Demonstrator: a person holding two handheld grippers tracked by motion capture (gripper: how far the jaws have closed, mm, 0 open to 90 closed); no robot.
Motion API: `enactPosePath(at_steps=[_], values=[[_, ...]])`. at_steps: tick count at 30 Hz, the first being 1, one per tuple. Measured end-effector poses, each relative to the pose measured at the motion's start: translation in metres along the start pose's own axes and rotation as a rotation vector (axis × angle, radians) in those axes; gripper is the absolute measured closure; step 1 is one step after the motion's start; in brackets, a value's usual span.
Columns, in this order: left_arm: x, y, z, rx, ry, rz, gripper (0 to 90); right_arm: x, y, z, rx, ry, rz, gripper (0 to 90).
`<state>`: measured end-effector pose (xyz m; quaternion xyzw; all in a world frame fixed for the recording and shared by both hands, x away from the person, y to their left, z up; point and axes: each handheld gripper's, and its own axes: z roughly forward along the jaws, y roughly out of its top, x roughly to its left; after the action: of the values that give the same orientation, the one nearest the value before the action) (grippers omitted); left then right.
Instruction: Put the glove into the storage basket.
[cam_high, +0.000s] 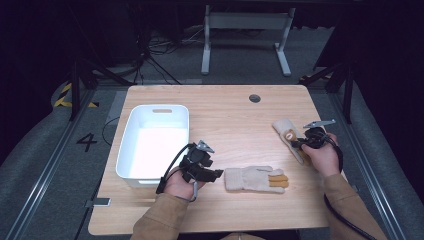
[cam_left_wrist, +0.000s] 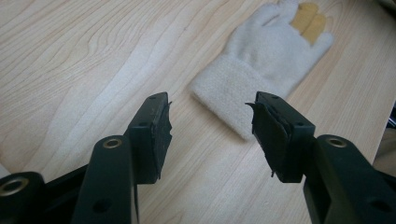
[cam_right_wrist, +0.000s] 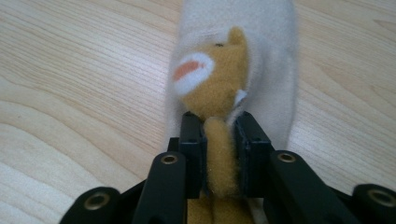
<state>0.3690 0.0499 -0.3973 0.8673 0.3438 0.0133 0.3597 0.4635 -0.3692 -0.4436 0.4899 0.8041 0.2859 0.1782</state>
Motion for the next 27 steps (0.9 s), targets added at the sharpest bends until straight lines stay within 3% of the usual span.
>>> enactPosePath(at_steps=[4, 9, 21, 27], values=[[0.000, 0.000, 0.000, -0.004, -0.002, -0.004, 47.1, 0.002, 0.001, -0.002, 0.004, -0.003, -0.019, 76.3], [0.001, 0.001, -0.001, -0.006, -0.002, 0.000, 47.1, 0.006, 0.005, -0.011, -0.033, 0.001, -0.062, 76.4], [-0.002, 0.006, 0.003, -0.003, -0.011, 0.018, 47.1, 0.021, 0.013, -0.039, -0.092, 0.054, -0.149, 76.5], [-0.003, 0.009, 0.002, -0.008, -0.013, 0.022, 47.1, 0.035, 0.018, -0.056, -0.118, 0.105, -0.201, 76.5]])
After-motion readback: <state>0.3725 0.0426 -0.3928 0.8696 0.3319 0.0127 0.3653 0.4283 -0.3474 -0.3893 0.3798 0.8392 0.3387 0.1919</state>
